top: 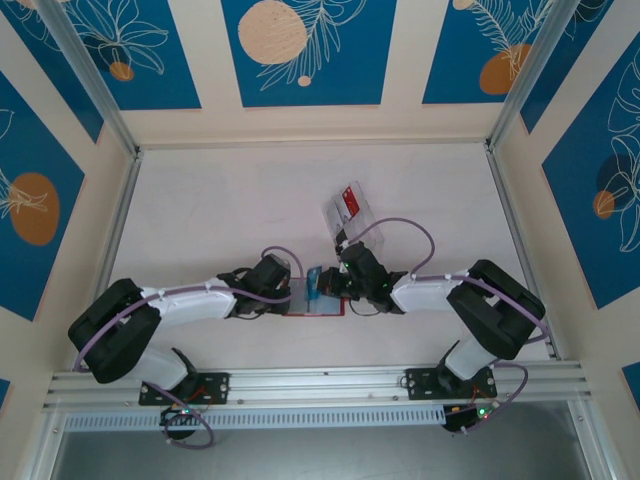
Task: Put the credit cards into the card holder
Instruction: Insert the credit card into the card slot.
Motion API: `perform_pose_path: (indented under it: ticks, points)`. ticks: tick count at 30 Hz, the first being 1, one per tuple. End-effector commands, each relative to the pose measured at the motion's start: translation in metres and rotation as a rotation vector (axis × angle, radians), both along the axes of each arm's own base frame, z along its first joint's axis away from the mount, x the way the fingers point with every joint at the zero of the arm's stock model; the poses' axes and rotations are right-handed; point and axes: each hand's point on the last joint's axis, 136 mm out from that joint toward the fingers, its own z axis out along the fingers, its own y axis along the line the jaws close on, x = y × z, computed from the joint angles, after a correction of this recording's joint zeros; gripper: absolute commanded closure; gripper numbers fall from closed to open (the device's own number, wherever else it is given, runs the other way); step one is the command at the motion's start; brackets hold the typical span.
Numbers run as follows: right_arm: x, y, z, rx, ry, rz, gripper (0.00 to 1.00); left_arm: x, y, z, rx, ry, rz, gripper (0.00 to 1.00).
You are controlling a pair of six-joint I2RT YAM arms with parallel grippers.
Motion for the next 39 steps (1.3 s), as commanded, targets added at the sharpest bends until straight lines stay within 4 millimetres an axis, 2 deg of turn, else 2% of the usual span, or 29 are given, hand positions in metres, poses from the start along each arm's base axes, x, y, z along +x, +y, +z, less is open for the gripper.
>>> perform_pose_path:
  ticks: [1,10,20,39]
  points:
    - [-0.012,-0.001,-0.014,0.005,0.051,0.006,1.00,-0.022,-0.006,-0.013,-0.002,0.083,-0.061,0.86]
    - [-0.028,-0.003,-0.029,-0.051,0.073,0.028,1.00,-0.022,-0.007,-0.013,0.000,0.084,-0.064,0.86]
    - [-0.042,-0.015,-0.045,-0.091,0.111,0.020,1.00,-0.021,-0.007,-0.013,0.003,0.086,-0.064,0.86]
    - [-0.053,-0.019,-0.057,-0.134,0.166,0.076,1.00,-0.022,-0.007,-0.013,0.009,0.086,-0.062,0.86]
